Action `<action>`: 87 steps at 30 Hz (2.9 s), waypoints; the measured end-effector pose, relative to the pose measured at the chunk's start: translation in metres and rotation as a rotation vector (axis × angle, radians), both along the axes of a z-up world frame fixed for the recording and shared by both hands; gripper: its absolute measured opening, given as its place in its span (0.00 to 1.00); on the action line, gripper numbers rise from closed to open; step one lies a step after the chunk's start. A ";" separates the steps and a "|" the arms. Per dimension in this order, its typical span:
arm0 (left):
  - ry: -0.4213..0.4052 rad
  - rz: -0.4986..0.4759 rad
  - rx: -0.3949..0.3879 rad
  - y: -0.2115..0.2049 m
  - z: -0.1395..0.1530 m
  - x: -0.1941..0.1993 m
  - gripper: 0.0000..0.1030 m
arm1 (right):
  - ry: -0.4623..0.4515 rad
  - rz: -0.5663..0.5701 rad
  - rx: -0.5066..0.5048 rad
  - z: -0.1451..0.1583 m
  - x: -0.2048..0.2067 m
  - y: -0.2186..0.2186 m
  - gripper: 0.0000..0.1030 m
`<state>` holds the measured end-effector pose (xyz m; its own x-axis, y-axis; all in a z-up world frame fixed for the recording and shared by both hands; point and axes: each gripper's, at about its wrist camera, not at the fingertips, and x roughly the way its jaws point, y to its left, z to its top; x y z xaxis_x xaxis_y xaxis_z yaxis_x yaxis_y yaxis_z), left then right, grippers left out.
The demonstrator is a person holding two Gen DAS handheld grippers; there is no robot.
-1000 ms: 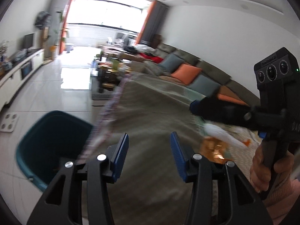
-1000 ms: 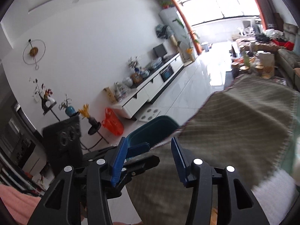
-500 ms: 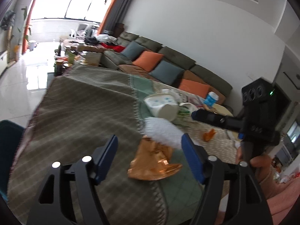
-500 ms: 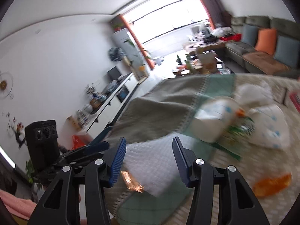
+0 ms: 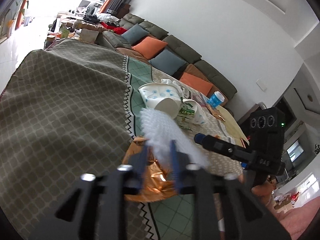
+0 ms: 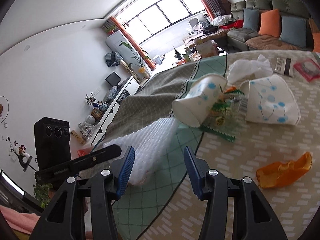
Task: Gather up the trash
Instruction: 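Grasp a white foam net with the left tool while the right tool grasps a gold foil wrapper, then carry the foam net and gold wrapper over the teal bin with both tools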
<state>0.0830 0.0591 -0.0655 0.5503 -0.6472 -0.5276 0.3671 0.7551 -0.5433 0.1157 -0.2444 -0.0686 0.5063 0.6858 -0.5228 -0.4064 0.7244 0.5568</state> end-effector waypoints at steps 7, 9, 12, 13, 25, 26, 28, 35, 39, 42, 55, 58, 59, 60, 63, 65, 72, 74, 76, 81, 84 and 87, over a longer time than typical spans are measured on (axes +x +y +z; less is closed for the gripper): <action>-0.059 0.037 -0.024 0.011 0.011 -0.010 0.10 | 0.018 0.024 0.021 -0.004 -0.003 -0.001 0.51; -0.067 0.057 -0.040 0.019 0.016 -0.010 0.10 | 0.019 0.044 0.024 -0.004 -0.003 0.003 0.51; -0.080 0.095 -0.060 0.033 0.021 -0.012 0.10 | 0.018 0.073 0.019 -0.004 -0.005 0.011 0.55; -0.085 0.105 -0.068 0.038 0.023 -0.014 0.10 | 0.021 0.082 0.019 -0.004 -0.005 0.013 0.55; -0.131 0.187 -0.104 0.065 0.038 -0.029 0.10 | 0.046 0.226 -0.063 -0.017 0.000 0.077 0.55; -0.136 0.194 -0.100 0.068 0.039 -0.030 0.10 | 0.055 0.229 -0.066 -0.018 0.001 0.079 0.54; -0.142 0.208 -0.096 0.073 0.040 -0.034 0.10 | 0.070 0.226 -0.073 -0.021 0.003 0.081 0.49; -0.142 0.266 -0.081 0.098 0.038 -0.048 0.10 | 0.100 0.190 -0.059 -0.025 0.009 0.069 0.30; -0.129 0.297 -0.072 0.111 0.032 -0.055 0.10 | 0.099 0.178 -0.058 -0.025 0.006 0.069 0.25; -0.122 0.321 -0.064 0.122 0.028 -0.060 0.10 | 0.093 0.170 -0.059 -0.022 0.000 0.071 0.24; -0.117 0.385 -0.053 0.151 0.020 -0.083 0.10 | 0.050 0.194 -0.061 -0.007 -0.005 0.083 0.24; -0.125 0.396 -0.047 0.153 0.022 -0.087 0.10 | 0.044 0.206 -0.062 -0.004 -0.005 0.091 0.24; -0.129 0.400 -0.044 0.155 0.022 -0.089 0.10 | 0.041 0.210 -0.061 -0.004 -0.005 0.093 0.24; -0.131 0.403 -0.044 0.156 0.023 -0.090 0.10 | 0.038 0.214 -0.061 -0.003 -0.004 0.094 0.24; -0.139 0.417 -0.040 0.160 0.024 -0.096 0.10 | 0.030 0.229 -0.061 -0.001 -0.004 0.101 0.24; -0.142 0.427 -0.038 0.162 0.025 -0.099 0.10 | 0.025 0.238 -0.062 0.000 -0.004 0.104 0.24; -0.151 0.463 -0.018 0.168 0.027 -0.111 0.10 | 0.010 0.274 -0.061 0.004 -0.001 0.120 0.24; -0.154 0.474 -0.014 0.170 0.028 -0.114 0.10 | 0.003 0.287 -0.061 0.006 0.000 0.126 0.24; -0.157 0.484 -0.010 0.175 0.031 -0.116 0.10 | -0.002 0.298 -0.060 0.006 0.000 0.129 0.24; -0.161 0.505 0.000 0.182 0.035 -0.120 0.10 | -0.011 0.322 -0.062 0.008 0.003 0.140 0.24; -0.164 0.520 0.006 0.185 0.036 -0.123 0.10 | -0.015 0.336 -0.064 0.008 0.004 0.146 0.24; -0.167 0.535 0.010 0.190 0.037 -0.125 0.10 | -0.018 0.349 -0.065 0.008 0.005 0.150 0.24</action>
